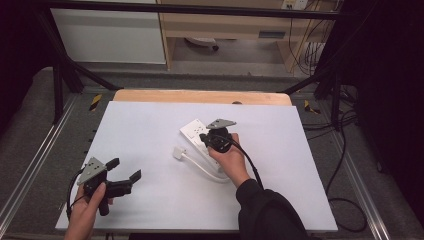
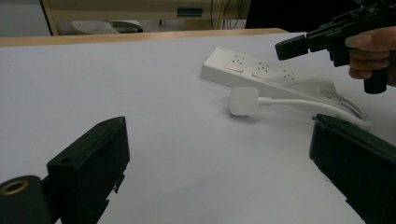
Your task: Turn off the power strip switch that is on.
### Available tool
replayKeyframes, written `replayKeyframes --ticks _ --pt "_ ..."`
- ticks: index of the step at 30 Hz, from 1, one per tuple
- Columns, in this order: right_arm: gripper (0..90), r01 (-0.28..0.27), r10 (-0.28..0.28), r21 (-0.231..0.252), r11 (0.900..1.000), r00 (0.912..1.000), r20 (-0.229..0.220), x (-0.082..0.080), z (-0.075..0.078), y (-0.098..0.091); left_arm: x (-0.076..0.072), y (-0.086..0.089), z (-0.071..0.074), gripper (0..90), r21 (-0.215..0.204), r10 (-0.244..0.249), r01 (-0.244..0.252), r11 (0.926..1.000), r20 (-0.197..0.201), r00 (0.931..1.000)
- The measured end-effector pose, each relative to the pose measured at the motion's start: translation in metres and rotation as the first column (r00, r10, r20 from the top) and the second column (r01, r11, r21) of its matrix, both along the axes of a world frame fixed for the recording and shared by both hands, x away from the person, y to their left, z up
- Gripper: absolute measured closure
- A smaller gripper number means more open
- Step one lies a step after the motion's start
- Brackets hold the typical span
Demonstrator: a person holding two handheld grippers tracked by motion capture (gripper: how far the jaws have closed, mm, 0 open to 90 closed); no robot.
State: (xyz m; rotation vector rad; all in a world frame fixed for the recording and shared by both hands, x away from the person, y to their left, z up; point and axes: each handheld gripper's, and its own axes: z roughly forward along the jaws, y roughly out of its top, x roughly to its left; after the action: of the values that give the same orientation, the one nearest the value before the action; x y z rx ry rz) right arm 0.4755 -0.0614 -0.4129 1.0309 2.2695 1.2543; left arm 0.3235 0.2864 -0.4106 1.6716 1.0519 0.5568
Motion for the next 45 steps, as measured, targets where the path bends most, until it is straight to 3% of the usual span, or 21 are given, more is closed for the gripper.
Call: replayKeyframes --ticks 16,45 --pt "90.0 -0.026 0.025 -0.053 0.9983 0.9995 -0.020 0.010 -0.003 0.019 -0.001 -0.001 0.000 4.9 0.012 0.000 0.000 0.9999 0.003 1.0000" --pt "90.0 -0.029 0.025 -0.093 0.9952 0.9985 -0.049 0.019 -0.011 0.024 0.000 -0.002 0.000 4.9 0.020 -0.008 0.007 0.9998 0.005 1.0000"
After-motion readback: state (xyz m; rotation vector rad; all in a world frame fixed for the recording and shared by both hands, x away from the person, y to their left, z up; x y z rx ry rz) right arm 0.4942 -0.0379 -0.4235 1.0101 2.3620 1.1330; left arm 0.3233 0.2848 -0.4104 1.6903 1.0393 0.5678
